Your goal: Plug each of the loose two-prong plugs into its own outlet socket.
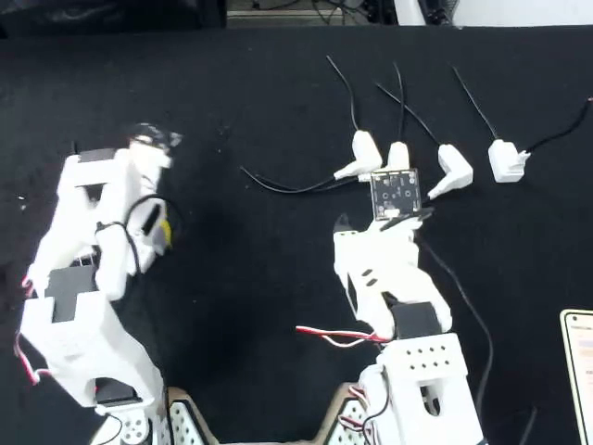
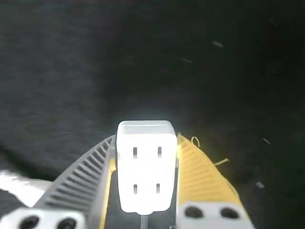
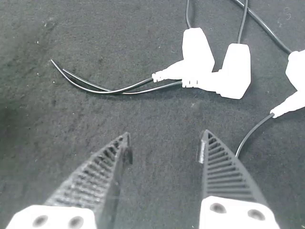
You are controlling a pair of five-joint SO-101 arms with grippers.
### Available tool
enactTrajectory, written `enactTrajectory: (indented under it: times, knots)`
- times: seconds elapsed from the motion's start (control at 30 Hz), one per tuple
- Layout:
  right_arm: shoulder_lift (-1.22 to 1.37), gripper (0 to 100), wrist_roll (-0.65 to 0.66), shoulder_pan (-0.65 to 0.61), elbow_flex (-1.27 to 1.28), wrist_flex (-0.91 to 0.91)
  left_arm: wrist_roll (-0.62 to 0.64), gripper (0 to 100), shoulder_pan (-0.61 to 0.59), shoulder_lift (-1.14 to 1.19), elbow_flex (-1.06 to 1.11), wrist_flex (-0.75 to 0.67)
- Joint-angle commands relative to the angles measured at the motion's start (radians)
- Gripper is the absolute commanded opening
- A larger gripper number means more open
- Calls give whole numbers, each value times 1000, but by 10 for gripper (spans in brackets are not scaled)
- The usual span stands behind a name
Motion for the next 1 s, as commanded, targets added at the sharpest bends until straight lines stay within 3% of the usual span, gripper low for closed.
enactTrajectory:
  times: [0.0,0.17,0.3,0.4,0.5,0.6,0.8,0.97]
  knots:
    - [-19,222,12,-17,-4,-29,-64,32,108,-72,-44,114]
    - [-21,222,12,-15,-2,-29,-106,36,252,-187,-12,201]
    - [-21,222,12,-14,-2,-29,-106,44,371,-311,97,198]
    - [-21,222,12,-14,-2,-29,-104,109,438,-390,208,155]
    - [-21,222,12,-14,-2,-29,-84,174,456,-451,312,77]
    - [-21,222,12,-14,-2,-29,-84,167,458,-499,357,49]
    - [-15,222,12,-14,5,-51,-86,162,453,-586,306,164]
    - [-16,222,12,-15,8,-51,-86,169,460,-603,305,169]
